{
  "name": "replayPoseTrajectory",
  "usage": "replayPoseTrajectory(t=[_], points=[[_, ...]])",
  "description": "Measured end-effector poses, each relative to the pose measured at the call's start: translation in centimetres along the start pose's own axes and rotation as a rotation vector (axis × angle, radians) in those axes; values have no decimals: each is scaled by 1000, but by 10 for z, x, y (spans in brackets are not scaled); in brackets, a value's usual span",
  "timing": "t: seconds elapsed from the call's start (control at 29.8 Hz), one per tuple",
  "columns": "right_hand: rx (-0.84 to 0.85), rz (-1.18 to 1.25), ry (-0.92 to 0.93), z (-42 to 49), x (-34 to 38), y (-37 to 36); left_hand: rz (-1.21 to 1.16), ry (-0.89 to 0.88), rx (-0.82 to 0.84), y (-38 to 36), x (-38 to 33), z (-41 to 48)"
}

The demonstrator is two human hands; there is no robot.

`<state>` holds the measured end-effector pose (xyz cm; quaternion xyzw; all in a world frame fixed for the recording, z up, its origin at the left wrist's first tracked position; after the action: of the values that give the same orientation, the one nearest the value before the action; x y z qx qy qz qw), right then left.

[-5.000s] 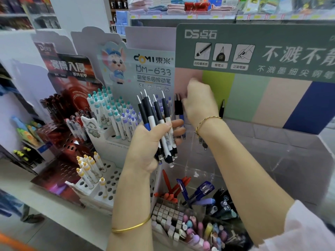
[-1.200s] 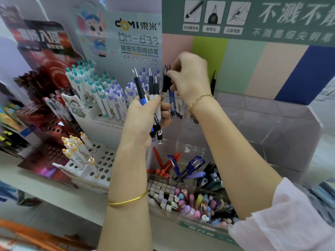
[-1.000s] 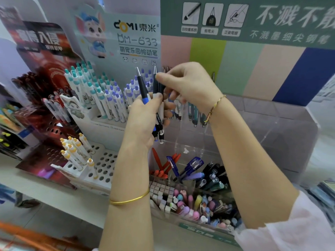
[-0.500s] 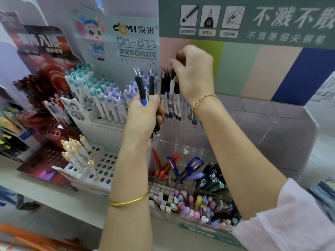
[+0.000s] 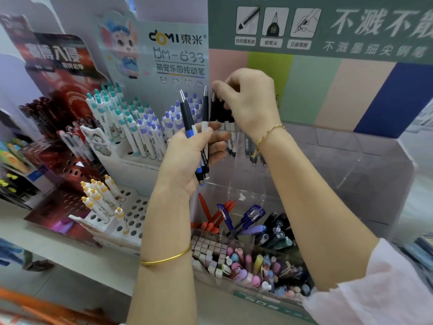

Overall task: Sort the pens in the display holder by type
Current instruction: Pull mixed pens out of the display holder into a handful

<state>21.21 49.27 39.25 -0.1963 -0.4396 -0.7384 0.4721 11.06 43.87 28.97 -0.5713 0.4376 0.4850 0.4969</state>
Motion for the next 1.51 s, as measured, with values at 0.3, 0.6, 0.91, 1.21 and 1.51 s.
replayPoseTrajectory(t=[0.3, 0.6, 0.91, 1.21, 1.51], points=[[-212, 304, -16, 5, 0, 40, 200, -59, -178, 17, -11, -2], [-33, -99, -67, 2, -8, 8, 137, -14, -98, 8, -4, -2], [23, -219, -125, -9, -15, -5, 15, 1, 101, -12, 1, -2], [313, 370, -190, -20, -7, -24, 79, -12, 149, -21, 0, -3], [-320, 348, -22, 3, -12, 44, 241, 52, -39, 6, 5, -1]])
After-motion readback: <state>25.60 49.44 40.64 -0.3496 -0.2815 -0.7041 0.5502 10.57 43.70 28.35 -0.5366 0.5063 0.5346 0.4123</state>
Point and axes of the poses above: each hand's wrist, its own z-axis towards the middle knuckle, its own y-axis out of the back of the hand, x = y × z, the point moved 10 cm from there along z, towards the middle knuckle, and after that the axes turned 12 degrees about z, right-handed, at the moved point
